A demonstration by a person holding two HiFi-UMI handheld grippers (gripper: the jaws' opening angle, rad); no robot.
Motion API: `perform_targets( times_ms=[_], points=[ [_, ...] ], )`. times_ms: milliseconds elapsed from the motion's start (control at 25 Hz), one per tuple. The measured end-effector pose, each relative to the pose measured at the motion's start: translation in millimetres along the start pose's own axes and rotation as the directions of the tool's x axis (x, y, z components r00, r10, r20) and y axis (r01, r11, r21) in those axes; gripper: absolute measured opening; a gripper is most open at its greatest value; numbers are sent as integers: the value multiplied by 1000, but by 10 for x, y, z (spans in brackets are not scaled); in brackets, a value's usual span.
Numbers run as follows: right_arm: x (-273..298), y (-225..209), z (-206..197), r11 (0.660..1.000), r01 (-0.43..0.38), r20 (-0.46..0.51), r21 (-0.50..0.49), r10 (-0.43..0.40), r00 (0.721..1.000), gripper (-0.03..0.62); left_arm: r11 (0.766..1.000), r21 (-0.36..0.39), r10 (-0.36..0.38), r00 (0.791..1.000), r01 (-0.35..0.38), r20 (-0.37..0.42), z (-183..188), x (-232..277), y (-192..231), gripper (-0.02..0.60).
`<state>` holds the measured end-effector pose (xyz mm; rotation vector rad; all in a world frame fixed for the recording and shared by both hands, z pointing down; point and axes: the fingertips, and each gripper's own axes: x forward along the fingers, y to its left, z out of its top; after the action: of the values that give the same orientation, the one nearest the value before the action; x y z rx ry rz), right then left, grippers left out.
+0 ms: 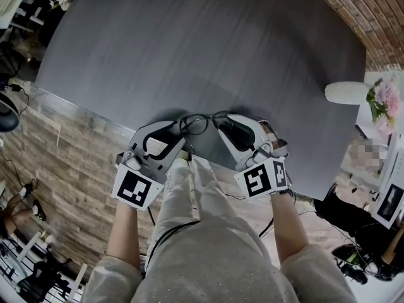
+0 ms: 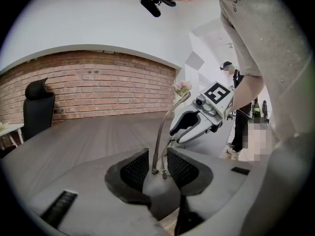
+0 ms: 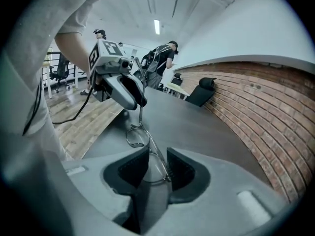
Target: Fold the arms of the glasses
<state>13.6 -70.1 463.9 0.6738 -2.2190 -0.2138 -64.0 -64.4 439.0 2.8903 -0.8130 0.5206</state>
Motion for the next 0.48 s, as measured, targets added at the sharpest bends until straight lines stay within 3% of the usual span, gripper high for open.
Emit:
perform_targets(
  times_ms=[280,480],
  points=[
    [-99,-79,-106,992,41,-1,118,-41,999,112,1000,16,-7,1000,6,19,123,-60,5,49],
    [-140,-80,-192,987,51,-14,150,-50,999,110,998,61,4,1000,-5,13,166,-2,-23,48]
  ],
)
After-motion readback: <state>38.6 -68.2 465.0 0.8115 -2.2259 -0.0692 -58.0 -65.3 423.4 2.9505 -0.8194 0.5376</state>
